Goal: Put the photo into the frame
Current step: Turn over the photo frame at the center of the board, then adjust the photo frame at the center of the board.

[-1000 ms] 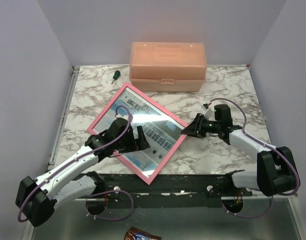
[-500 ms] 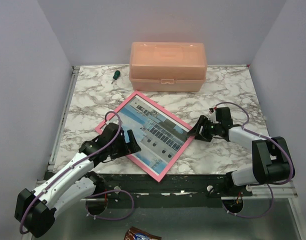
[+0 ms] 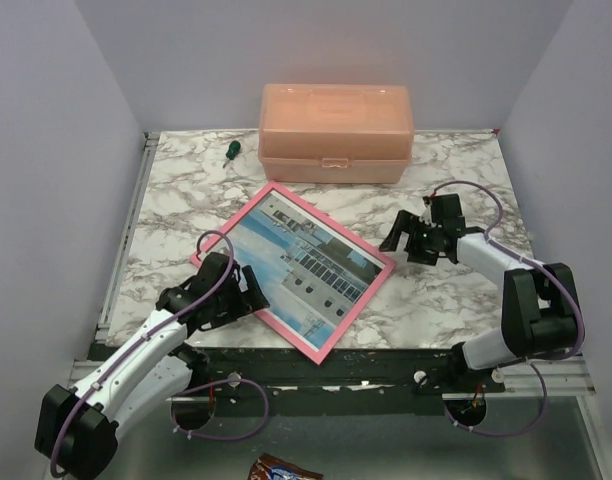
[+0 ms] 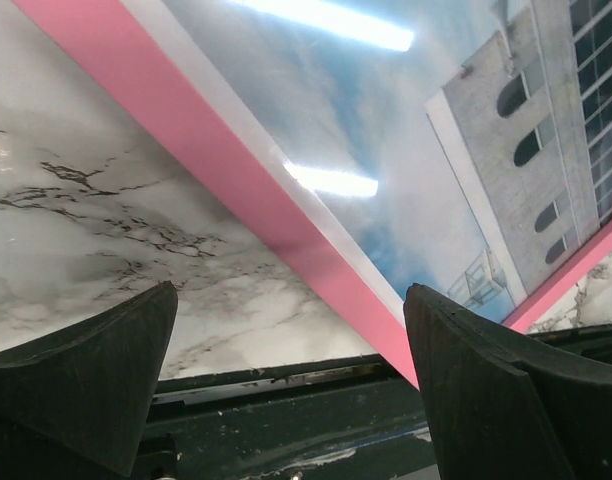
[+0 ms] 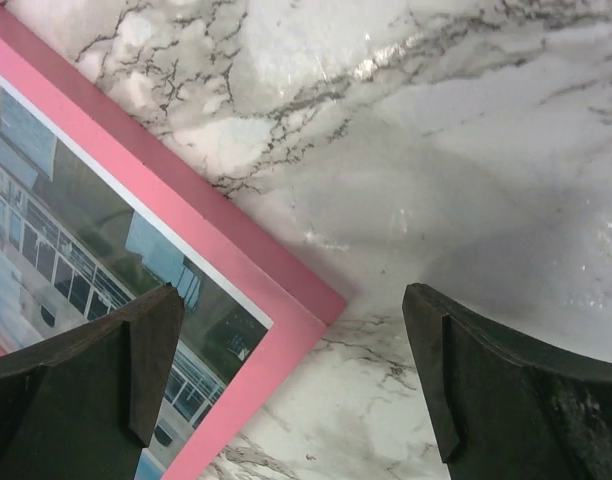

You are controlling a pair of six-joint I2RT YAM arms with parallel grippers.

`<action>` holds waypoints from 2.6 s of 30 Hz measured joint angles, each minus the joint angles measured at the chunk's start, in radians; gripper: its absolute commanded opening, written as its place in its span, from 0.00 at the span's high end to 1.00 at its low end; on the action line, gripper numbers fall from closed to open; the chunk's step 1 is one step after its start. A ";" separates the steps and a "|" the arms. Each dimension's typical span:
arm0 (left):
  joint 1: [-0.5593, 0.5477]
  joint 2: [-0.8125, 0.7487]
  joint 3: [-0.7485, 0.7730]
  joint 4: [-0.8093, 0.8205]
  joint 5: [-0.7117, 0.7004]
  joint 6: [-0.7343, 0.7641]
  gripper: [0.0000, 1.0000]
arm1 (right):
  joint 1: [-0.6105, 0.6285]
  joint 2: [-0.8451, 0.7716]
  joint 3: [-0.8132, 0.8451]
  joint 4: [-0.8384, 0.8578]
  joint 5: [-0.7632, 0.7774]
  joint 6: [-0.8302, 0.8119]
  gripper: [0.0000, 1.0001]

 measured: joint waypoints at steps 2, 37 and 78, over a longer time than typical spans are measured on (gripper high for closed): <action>0.024 0.000 -0.016 0.007 0.006 0.000 0.05 | 0.000 0.029 0.034 -0.011 0.002 -0.010 0.00; 0.160 0.178 -0.048 0.248 0.182 0.059 0.15 | 0.099 -0.261 -0.258 -0.079 -0.282 0.048 0.01; -0.140 0.969 0.784 -0.035 -0.163 0.290 0.01 | 0.360 -0.356 -0.175 -0.372 -0.259 0.219 0.00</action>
